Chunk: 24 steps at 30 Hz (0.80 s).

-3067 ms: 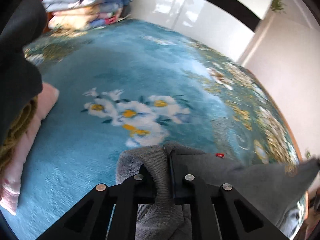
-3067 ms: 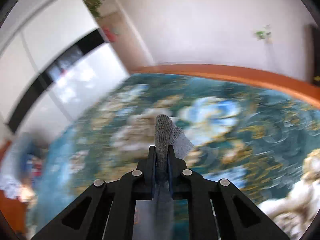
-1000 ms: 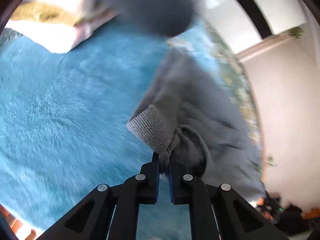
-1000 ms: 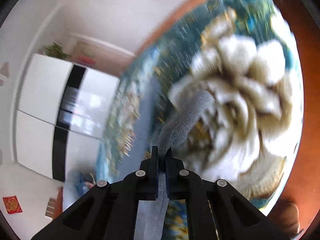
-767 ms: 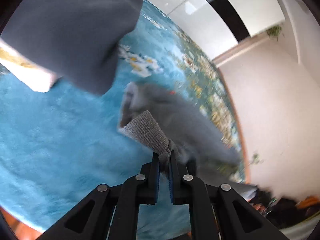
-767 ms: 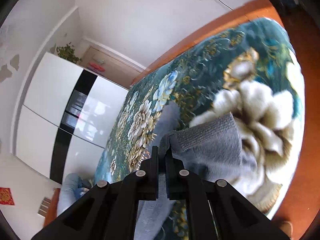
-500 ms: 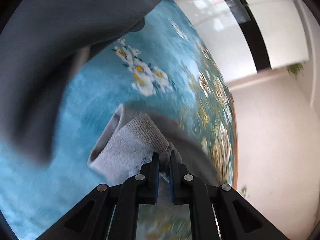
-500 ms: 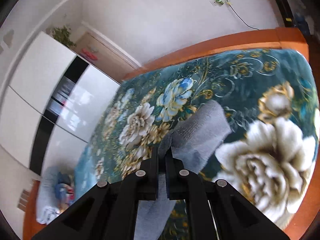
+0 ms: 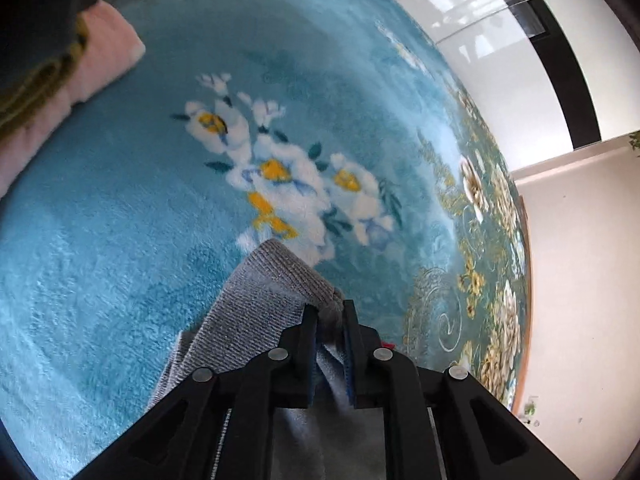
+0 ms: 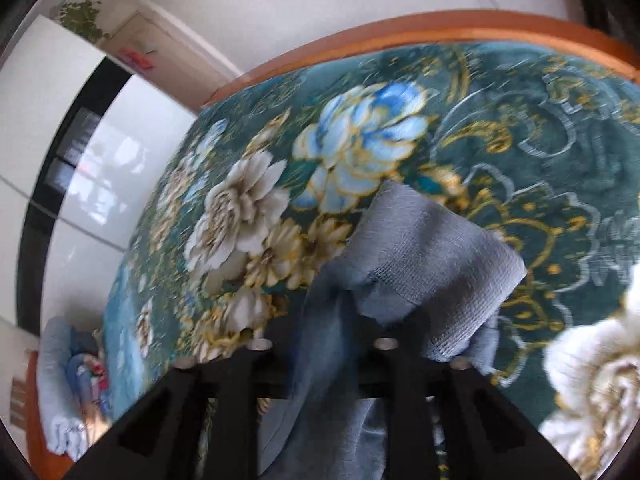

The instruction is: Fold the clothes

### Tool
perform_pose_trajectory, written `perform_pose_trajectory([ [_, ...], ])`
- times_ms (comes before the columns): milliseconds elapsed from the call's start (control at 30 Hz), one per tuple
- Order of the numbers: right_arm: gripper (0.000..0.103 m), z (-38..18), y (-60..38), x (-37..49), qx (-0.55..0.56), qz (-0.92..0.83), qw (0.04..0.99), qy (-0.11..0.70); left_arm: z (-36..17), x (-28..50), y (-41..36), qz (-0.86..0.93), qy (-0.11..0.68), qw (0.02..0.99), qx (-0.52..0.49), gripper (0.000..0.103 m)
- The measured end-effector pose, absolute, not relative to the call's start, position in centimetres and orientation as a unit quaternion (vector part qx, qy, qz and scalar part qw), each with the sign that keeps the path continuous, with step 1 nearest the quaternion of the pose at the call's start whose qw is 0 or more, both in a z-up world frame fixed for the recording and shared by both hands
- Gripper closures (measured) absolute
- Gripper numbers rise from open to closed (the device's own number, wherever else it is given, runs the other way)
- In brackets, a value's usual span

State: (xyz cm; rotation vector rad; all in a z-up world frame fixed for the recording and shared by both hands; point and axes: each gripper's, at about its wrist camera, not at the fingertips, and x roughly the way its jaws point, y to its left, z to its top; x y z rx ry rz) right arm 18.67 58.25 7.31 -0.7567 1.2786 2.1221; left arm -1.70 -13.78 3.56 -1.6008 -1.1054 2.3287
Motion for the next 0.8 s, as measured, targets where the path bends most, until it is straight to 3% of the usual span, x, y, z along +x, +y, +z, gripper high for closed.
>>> perform_pose_trajectory([
  [33,0.061,7.5,58.4,19.5,-0.272,0.794,0.264,0.476,3.9,-1.3,-13.7,0.771,-0.357,0.059,-0.524,0.081],
  [67,0.061,7.7,58.5,20.6,-0.265,0.798,0.265,0.471,4.6,-0.4,-13.5,0.782,-0.344,0.068,-0.515,0.069],
  [100,0.061,7.9,58.6,21.9,-0.257,0.803,0.269,0.466,5.4,0.4,-13.4,0.792,-0.332,0.076,-0.507,0.048],
  [167,0.061,8.3,58.8,24.3,-0.242,0.812,0.276,0.454,6.7,2.3,-13.2,0.817,-0.294,0.079,-0.491,0.035],
  [367,0.061,6.0,58.7,27.1,-0.266,0.801,0.271,0.463,7.4,8.3,-13.7,0.860,-0.175,0.027,-0.479,0.035],
  [600,0.065,5.0,58.1,24.6,-0.270,0.803,0.252,0.468,3.5,9.5,-15.2,0.821,-0.196,0.024,-0.536,0.035],
  [800,0.066,2.9,59.7,25.2,-0.248,0.766,0.267,0.529,2.5,9.1,-15.2,0.808,-0.228,0.036,-0.542,0.035],
])
